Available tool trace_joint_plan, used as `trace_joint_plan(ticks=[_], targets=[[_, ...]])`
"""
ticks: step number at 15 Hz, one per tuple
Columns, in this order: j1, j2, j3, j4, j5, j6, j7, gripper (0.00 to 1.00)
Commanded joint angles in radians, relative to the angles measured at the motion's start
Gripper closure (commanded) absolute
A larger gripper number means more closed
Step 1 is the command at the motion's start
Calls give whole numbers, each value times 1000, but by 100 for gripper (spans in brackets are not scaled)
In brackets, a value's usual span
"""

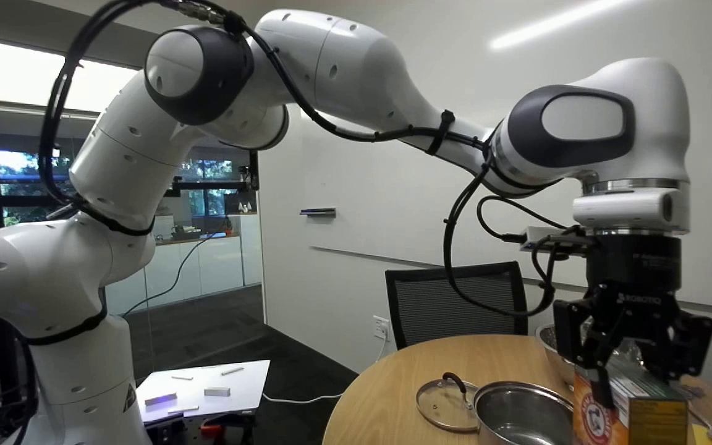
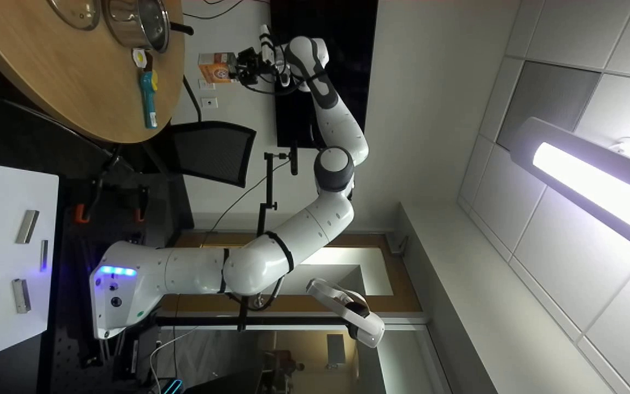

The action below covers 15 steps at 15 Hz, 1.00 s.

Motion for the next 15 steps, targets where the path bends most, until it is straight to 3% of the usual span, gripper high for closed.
trace_joint_plan(ticks=[1, 6, 9, 15], targets=[[52, -102, 15, -116, 56, 78, -21, 73], [171, -134, 15, -180, -18, 100, 3, 73], [275, -134, -25, -228, -202, 130, 90, 73], [419, -135, -69, -346, -601, 188, 341, 73]])
